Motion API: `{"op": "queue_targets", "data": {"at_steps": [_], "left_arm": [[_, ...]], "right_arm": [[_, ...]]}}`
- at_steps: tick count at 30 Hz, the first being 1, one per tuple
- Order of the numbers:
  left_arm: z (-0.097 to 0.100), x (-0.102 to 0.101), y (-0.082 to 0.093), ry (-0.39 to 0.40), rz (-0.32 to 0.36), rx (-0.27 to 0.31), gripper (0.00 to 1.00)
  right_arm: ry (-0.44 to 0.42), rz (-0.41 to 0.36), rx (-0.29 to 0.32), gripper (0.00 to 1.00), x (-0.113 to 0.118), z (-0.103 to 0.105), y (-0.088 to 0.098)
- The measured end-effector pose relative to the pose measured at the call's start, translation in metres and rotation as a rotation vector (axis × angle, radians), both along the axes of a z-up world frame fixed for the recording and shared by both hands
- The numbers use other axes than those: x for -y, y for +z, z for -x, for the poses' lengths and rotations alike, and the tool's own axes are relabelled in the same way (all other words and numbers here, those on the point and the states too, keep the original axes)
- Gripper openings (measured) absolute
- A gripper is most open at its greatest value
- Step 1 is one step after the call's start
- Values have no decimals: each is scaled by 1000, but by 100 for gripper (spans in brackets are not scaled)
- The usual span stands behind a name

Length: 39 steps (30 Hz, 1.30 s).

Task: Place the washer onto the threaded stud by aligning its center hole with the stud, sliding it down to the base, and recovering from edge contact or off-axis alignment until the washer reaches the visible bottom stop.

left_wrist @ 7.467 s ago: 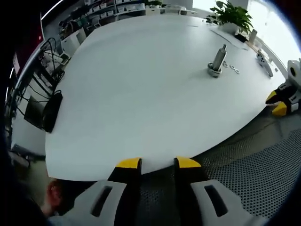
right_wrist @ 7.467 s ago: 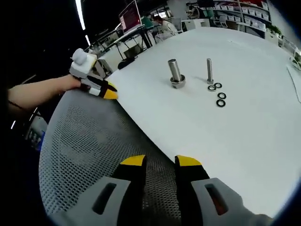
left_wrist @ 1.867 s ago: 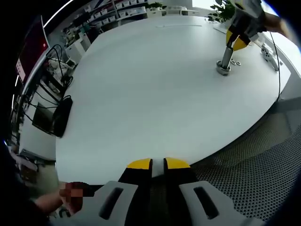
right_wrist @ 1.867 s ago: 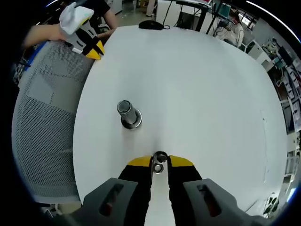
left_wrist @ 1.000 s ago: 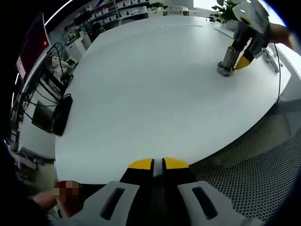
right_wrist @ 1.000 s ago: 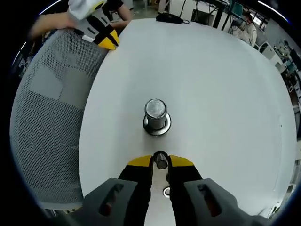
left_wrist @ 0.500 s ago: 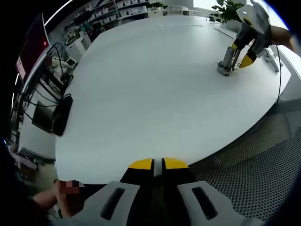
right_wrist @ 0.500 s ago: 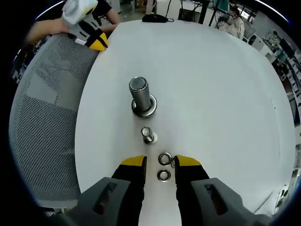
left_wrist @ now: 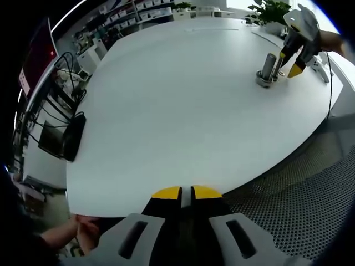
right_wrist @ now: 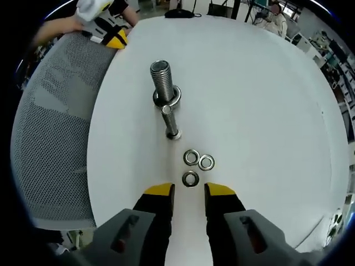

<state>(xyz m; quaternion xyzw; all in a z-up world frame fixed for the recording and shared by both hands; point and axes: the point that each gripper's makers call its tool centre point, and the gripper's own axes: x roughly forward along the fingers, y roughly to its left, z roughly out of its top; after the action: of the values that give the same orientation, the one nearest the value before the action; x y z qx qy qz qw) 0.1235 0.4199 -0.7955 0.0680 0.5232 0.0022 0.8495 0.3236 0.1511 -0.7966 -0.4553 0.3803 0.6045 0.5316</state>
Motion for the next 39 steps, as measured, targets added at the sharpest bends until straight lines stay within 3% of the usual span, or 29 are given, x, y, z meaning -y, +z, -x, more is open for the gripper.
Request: {"op": "queue_targets", "data": {"at_steps": [12,22,39], "left_arm": [[0,0,0,3,1,0,4],[1,0,0,3,-1,-1,4],[1,-1,0,3,-3,-2,4]], "right_arm": [[41,45,-12,21,-5,1,-2],[97,92,27,16,-7,0,-3],[-13,19,16,13,-8,-1,-2]]}}
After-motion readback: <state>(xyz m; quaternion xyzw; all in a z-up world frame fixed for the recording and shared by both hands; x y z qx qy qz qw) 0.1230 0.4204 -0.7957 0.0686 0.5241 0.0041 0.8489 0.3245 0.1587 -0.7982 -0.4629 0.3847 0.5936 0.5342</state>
